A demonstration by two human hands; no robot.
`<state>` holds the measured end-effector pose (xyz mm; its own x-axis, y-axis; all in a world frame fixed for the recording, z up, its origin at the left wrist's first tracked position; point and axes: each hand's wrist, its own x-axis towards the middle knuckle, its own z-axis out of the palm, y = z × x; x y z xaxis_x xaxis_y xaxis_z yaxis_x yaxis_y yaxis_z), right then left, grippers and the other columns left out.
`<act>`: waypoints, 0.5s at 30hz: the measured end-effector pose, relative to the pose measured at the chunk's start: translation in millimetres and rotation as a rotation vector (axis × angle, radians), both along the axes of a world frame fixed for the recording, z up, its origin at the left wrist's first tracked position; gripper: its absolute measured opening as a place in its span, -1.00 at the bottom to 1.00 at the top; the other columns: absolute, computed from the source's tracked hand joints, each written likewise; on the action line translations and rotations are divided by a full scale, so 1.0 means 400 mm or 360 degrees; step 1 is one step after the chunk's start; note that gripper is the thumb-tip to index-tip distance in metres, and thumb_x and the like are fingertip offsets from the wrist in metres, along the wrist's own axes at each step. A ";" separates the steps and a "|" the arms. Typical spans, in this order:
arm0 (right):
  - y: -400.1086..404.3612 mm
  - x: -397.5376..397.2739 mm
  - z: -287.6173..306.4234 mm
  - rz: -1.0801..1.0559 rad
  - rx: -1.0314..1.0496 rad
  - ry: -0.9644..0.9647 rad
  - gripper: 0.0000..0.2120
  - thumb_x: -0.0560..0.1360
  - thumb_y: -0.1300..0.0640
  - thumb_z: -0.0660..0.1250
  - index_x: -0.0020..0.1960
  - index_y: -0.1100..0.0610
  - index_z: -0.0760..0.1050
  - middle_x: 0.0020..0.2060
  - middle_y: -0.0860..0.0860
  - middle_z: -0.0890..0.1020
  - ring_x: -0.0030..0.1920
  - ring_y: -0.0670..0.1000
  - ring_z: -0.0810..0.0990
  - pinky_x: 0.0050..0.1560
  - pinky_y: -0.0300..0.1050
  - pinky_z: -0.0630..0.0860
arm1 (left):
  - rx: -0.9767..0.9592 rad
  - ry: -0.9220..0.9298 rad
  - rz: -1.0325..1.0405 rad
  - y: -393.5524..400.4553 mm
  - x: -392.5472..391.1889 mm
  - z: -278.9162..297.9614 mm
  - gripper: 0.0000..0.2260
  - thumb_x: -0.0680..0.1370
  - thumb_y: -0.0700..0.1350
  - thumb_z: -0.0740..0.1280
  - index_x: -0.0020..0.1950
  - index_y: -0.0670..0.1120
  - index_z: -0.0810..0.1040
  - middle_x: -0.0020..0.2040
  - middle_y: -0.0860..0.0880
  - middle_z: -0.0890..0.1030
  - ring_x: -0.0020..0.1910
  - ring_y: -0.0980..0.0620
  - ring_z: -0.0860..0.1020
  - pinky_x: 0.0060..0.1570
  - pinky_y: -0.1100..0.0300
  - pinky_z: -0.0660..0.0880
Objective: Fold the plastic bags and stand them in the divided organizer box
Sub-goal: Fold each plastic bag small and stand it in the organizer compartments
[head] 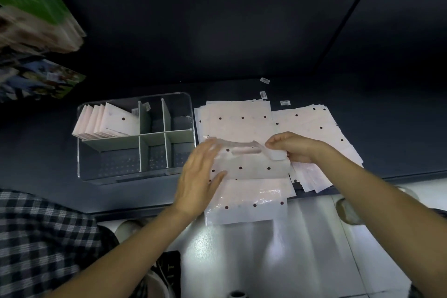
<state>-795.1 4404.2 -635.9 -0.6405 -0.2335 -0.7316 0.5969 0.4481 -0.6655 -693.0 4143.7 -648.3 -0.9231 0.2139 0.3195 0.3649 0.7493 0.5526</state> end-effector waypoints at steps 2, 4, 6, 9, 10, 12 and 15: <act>-0.006 -0.016 -0.015 -0.0104 0.0070 -0.0029 -0.86 0.56 0.04 0.28 -0.04 0.09 0.54 -0.08 0.03 0.56 -0.15 -0.01 0.53 -0.11 -0.15 0.50 | -0.0322 0.0052 -0.0197 0.010 0.000 -0.021 -0.45 0.48 -0.05 0.42 0.43 -0.11 0.35 0.48 -0.10 0.29 0.48 -0.13 0.21 0.44 -0.11 0.14; -0.016 -0.031 -0.030 -0.0280 0.0124 -0.0006 -0.71 0.57 -0.09 0.20 0.06 0.10 0.53 0.06 0.02 0.54 0.01 0.04 0.55 0.02 -0.05 0.52 | -0.0566 -0.0102 -0.0350 0.019 0.002 -0.051 -0.38 0.48 0.02 0.41 0.47 -0.07 0.28 0.53 -0.05 0.13 0.52 -0.11 0.06 0.47 -0.09 0.01; -0.024 -0.043 -0.041 -0.0480 0.0145 0.0086 -0.56 0.58 -0.20 0.09 0.19 0.11 0.49 0.10 0.03 0.51 0.07 0.09 0.52 0.05 0.01 0.49 | -0.0787 -0.0321 -0.0425 0.020 0.005 -0.091 -0.32 0.54 0.12 0.28 0.55 -0.02 0.03 0.53 0.03 -0.17 0.52 -0.03 -0.21 0.48 0.06 -0.25; -0.026 -0.046 -0.058 -0.0634 0.0173 0.0306 -0.51 0.59 -0.21 0.03 0.30 0.11 0.40 0.21 0.08 0.52 0.19 0.11 0.50 0.27 0.06 0.41 | -0.0997 -0.0511 -0.0448 0.008 0.012 -0.150 -0.31 0.58 0.23 0.07 0.53 0.02 -0.26 0.47 0.04 -0.38 0.50 -0.01 -0.32 0.38 0.14 -0.45; -0.026 -0.039 -0.065 -0.0665 0.0209 0.0436 -0.54 0.59 -0.18 0.06 0.31 0.10 0.38 0.25 0.08 0.49 0.23 0.09 0.47 0.31 0.03 0.37 | -0.1035 -0.0541 -0.0456 0.004 0.014 -0.162 -0.33 0.59 0.25 0.01 0.51 0.04 -0.30 0.48 0.02 -0.38 0.50 -0.02 -0.34 0.39 0.12 -0.43; -0.023 -0.009 -0.082 -0.0688 0.0370 0.0783 -0.60 0.59 -0.09 0.14 0.35 0.07 0.31 0.30 0.07 0.44 0.25 0.04 0.43 0.29 -0.07 0.34 | -0.1057 -0.0576 -0.0463 0.002 0.016 -0.177 -0.39 0.58 0.27 -0.07 0.49 0.10 -0.33 0.48 -0.02 -0.39 0.47 -0.05 -0.39 0.44 0.08 -0.37; -0.040 0.063 -0.098 -0.0286 0.0769 0.1283 -0.53 0.60 0.00 0.17 0.45 0.11 0.22 0.39 0.06 0.34 0.36 0.03 0.32 0.33 -0.10 0.28 | -0.1096 -0.0593 -0.0450 0.005 0.016 -0.180 -0.46 0.58 0.28 -0.11 0.42 0.23 -0.36 0.45 -0.07 -0.42 0.43 -0.06 -0.43 0.46 0.04 -0.33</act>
<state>-769.8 4388.3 -675.1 -0.9906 0.1290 -0.0461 0.1262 0.7283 -0.6736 -686.8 4145.8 -720.4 -0.8246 0.4895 -0.2837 0.4740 0.8715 0.1259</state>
